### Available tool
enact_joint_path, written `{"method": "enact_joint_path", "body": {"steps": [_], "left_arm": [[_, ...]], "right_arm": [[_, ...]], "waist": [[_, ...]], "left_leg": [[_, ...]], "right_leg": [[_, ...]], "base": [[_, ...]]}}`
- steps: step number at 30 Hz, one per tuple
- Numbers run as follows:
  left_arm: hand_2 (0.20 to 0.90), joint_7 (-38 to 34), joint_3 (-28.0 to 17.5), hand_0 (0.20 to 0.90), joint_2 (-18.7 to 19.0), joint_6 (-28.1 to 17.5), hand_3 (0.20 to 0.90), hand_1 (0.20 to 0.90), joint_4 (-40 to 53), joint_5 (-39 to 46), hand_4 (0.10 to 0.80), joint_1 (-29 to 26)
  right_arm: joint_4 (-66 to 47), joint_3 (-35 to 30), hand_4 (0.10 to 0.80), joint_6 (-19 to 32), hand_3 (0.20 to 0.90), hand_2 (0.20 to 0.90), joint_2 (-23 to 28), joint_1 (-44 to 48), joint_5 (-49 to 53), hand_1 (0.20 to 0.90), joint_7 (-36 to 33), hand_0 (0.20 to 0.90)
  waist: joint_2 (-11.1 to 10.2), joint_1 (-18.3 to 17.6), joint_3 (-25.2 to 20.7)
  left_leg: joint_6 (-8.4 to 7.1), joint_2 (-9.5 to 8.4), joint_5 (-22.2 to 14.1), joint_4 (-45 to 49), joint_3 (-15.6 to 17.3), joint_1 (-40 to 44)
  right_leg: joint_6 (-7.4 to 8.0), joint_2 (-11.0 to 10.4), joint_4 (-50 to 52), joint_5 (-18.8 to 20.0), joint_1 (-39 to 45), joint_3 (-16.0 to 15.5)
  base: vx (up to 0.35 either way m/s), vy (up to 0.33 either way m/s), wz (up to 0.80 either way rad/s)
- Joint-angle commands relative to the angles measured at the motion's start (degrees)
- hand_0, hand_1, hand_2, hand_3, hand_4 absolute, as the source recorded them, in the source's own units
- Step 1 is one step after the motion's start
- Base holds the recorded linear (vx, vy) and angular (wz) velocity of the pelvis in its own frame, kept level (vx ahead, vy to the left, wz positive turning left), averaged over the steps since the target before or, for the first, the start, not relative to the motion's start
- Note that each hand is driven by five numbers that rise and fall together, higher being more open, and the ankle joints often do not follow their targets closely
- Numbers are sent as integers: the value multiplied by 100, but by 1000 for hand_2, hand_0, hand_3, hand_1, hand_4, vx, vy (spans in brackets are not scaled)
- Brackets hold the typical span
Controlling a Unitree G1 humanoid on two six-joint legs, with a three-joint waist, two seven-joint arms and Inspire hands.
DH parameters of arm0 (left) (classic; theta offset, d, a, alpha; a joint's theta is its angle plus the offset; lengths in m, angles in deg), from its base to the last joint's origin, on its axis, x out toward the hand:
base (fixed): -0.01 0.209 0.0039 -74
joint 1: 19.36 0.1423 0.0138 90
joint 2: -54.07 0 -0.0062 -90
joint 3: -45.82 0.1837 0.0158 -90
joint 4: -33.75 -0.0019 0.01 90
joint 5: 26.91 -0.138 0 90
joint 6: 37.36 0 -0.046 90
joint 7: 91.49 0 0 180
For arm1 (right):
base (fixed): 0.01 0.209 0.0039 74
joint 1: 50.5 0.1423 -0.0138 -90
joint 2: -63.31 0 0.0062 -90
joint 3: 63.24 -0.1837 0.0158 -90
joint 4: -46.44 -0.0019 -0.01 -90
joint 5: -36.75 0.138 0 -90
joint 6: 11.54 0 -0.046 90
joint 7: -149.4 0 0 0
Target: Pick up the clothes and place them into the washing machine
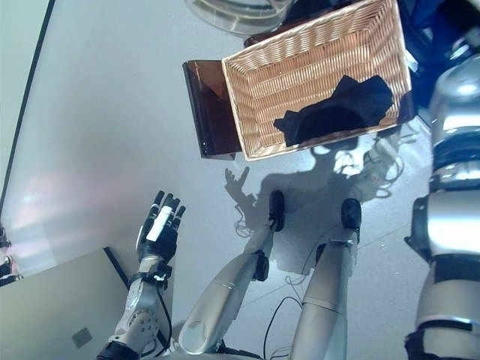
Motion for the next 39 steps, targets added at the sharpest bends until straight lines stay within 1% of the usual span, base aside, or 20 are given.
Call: {"method": "enact_joint_path", "body": {"steps": [1,4,7,8,9,10,11,12,16,22,26,28,29,30,31,33,35,37,38,39], "left_arm": [[900,-134,-576,900,164,-585,900,900,35,-208,800,-250],[900,-166,-588,900,99,-612,900,900,8,-243,800,-293],[900,-233,-584,900,-1,-647,900,900,-61,-295,800,-390],[900,-234,-583,900,5,-648,900,900,-62,-296,800,-387],[900,-257,-581,900,-49,-648,900,900,-99,-312,800,-423],[900,-258,-578,900,-40,-649,900,900,-99,-314,800,-417],[900,-280,-604,900,-74,-654,900,900,-113,-329,800,-436],[900,-281,-603,900,-67,-654,900,900,-114,-330,800,-431],[900,-327,-611,900,-143,-646,900,900,-191,-343,800,-447],[900,-314,-616,900,-119,-614,900,900,-204,-319,800,-270],[900,-261,-677,900,-105,-594,900,900,-246,-321,800,-169],[900,-192,-732,900,-109,-569,900,900,-272,-347,800,-113],[900,-192,-731,900,-109,-568,900,900,-272,-347,800,-110],[900,-156,-774,900,-109,-568,900,900,-301,-357,800,-85],[900,-155,-776,900,-113,-568,900,900,-301,-357,800,-88],[900,-144,-837,900,-106,-552,900,900,-295,-391,800,-54],[900,-67,-878,900,-90,-548,900,900,-320,-448,800,-16],[900,1,-897,900,-77,-535,900,900,-341,-468,800,34],[900,70,-887,900,-38,-535,900,900,-369,-461,800,34],[900,72,-892,900,-43,-535,900,900,-370,-460,800,29]], "right_arm": [[-508,365,800,-290,900,900,238,339,-1372,900,-659,900],[-575,228,800,-475,900,900,80,44,-1725,900,-769,900],[-703,-161,800,-472,900,900,-310,-418,-1839,900,-875,900],[-717,-176,800,-478,900,900,-314,-435,-1844,900,-876,900],[-762,-361,800,-397,900,900,-535,-709,-1803,900,-913,900],[-778,-379,800,-399,900,900,-540,-732,-1807,900,-915,900],[-929,-526,800,-273,900,900,-749,-992,-1728,900,-887,900],[-946,-541,800,-277,900,900,-754,-1013,-1732,900,-888,900],[-1354,-964,800,271,900,900,-1235,-1743,-1088,900,-714,900],[-1699,-1390,800,651,900,900,-1622,-2547,-666,900,-721,900],[-1906,-1337,800,553,900,900,-1633,-3006,-997,900,-614,900],[-2027,-1216,800,327,900,900,-1491,-3214,-1537,900,-544,900],[-2037,-1220,800,319,900,900,-1493,-3222,-1543,900,-544,900],[-2106,-1074,800,121,900,900,-1378,-3329,-2038,900,-512,900],[-2107,-1071,800,119,900,900,-1377,-3325,-2040,900,-512,900],[-2376,-910,800,-73,900,900,-1201,-3406,-2610,900,-457,900],[-2337,-539,800,-320,900,900,-927,-3384,-3420,900,-361,900],[-2379,-318,800,-405,900,900,-700,-3293,-3860,900,-194,900],[-2387,-4,800,-604,900,900,-487,-3071,-4328,900,-65,900],[-2384,4,800,-605,900,900,-487,-3059,-4328,900,-64,900]], "waist": [[214,164,102],[215,182,85],[206,167,103],[201,170,102],[197,149,127],[190,152,125],[182,126,150],[175,129,147],[96,38,161],[6,-33,98],[-36,-107,42],[-98,-115,-36],[-97,-110,-43],[-152,-138,-58],[-149,-118,-76],[-200,-131,-96],[-248,-128,-109],[-301,-118,-122],[-375,-100,-132],[-370,-93,-139]], "left_leg": [[-512,-9,-498,266,190,25],[-498,-13,-501,277,181,32],[-482,-19,-511,270,183,59],[-482,-18,-512,270,183,62],[-477,-15,-516,278,198,68],[-477,-15,-517,277,198,74],[-470,-5,-521,279,207,82],[-471,-5,-522,280,207,85],[-463,18,-552,311,240,112],[-430,20,-695,523,276,160],[-406,13,-771,590,263,259],[-398,44,-780,598,243,296],[-399,47,-779,597,244,292],[-395,43,-812,605,223,360],[-398,60,-793,598,232,333],[-400,73,-803,605,221,356],[-409,69,-822,601,196,419],[-417,83,-824,606,166,454],[-424,104,-828,621,126,481],[-426,115,-811,615,129,462]], "right_leg": [[-394,246,-665,28,554,-309],[-392,234,-729,54,613,-290],[-404,232,-820,73,687,-283],[-404,233,-823,74,692,-283],[-402,233,-870,80,733,-284],[-402,232,-875,82,741,-285],[-403,242,-899,97,752,-261],[-403,242,-900,98,756,-261],[-411,235,-964,118,818,-260],[-432,253,-928,100,910,-234],[-423,236,-906,51,1055,-231],[-426,252,-975,87,1132,-248],[-427,255,-985,94,1131,-248],[-422,245,-1011,57,1237,-274],[-424,262,-1039,98,1216,-267],[-420,268,-1074,111,1258,-288],[-410,261,-1091,75,1344,-318],[-413,270,-1095,73,1394,-349],[-416,274,-1087,60,1446,-391],[-417,285,-1104,90,1430,-388]], "base": [[9,35,-7],[4,12,-1],[0,0,0],[8,29,-8],[7,15,-8],[10,23,-5],[0,0,0],[0,0,0],[10,4,-4],[5,-1,-5],[8,1,-2],[18,-9,-4],[0,0,0],[0,0,0],[0,0,0],[12,-7,-2],[8,-7,-3],[12,-25,2],[20,-40,8],[16,-55,17]]}}
